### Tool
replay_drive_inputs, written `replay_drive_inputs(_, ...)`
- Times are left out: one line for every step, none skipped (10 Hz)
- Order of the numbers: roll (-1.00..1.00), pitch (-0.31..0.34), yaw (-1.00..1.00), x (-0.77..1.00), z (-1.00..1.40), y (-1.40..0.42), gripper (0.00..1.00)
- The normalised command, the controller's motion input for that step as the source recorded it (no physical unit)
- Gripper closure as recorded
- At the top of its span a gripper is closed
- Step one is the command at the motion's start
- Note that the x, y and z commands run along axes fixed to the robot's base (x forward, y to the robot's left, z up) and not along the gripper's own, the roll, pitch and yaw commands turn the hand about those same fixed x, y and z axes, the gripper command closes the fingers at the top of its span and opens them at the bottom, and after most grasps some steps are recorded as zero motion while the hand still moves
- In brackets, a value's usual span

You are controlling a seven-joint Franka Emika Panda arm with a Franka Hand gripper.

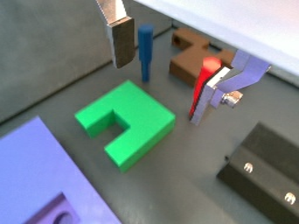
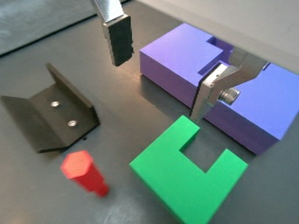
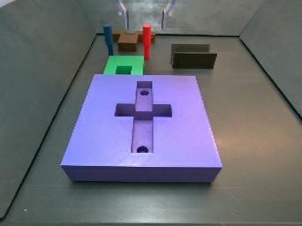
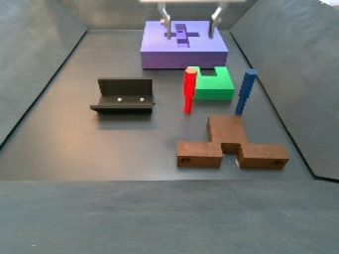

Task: Pick up the green object. Move up. Place the green object on the fixture. Regrasp the green object. Move to above the board. Insert the green object.
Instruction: Pick up the green object.

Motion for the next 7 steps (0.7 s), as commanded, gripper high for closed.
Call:
replay_drive_inputs(0.04, 0.0, 0.01, 0.15, -0.68, -0.1, 0.0)
replay_drive_inputs(0.1, -0.066, 0.02, -0.04, -0.85, -0.14, 0.0)
replay_drive_inputs(0.1, -0.131, 0.04, -0.2, -0.83, -0.23, 0.0)
replay_drive_inputs(0.18, -0.223, 0.15, -0.45, -0.69, -0.35, 0.0)
replay_drive_inputs(0.15, -0.251, 0.16, -0.41, -0.57, -0.35, 0.0)
replay_drive_inputs(0.25, -0.106, 0.08, 0.0, -0.49, -0.31, 0.0)
replay_drive_inputs(0.25, -0.056, 0.0, 0.0, -0.41, -0.19, 0.0)
